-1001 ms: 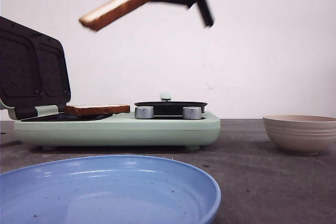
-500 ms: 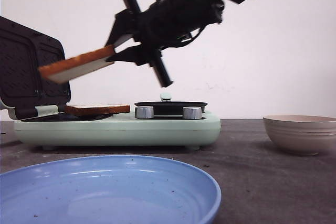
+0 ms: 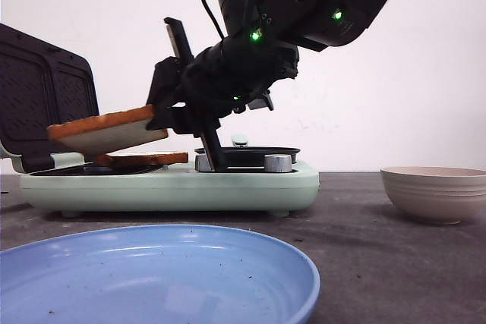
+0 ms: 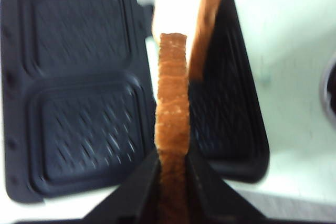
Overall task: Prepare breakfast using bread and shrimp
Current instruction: 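Carry the bread with the right gripper and lower it onto the press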
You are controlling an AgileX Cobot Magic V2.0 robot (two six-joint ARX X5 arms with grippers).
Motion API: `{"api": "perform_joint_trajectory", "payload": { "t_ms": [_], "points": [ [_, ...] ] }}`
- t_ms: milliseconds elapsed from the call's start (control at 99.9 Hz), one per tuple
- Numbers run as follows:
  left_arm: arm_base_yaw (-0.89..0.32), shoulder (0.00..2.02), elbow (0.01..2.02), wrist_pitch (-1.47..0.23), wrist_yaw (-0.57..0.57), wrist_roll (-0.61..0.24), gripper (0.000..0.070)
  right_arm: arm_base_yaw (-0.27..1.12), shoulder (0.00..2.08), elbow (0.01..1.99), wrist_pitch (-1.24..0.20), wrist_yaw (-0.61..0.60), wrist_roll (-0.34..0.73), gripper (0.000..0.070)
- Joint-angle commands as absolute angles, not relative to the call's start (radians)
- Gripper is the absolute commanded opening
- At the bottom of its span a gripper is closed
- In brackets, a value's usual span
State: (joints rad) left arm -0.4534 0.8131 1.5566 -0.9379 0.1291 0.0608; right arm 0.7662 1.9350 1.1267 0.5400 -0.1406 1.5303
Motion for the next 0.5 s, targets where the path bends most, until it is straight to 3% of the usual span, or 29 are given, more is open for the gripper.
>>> {"api": "perform_joint_trajectory", "payload": {
  "t_ms": [0, 490],
  "points": [
    [-0.459, 0.819, 1.573, -0.928, 0.128, 0.059, 0.0003, 0.775, 1.973, 1.151, 0.554, -0.130, 1.568, 0.0001],
    [-0.471, 0.819, 1.573, -0.929, 0.128, 0.060, 0.0003, 0.772, 2.101, 1.344, 0.524, -0.157, 1.571, 0.0001]
  ]
}}
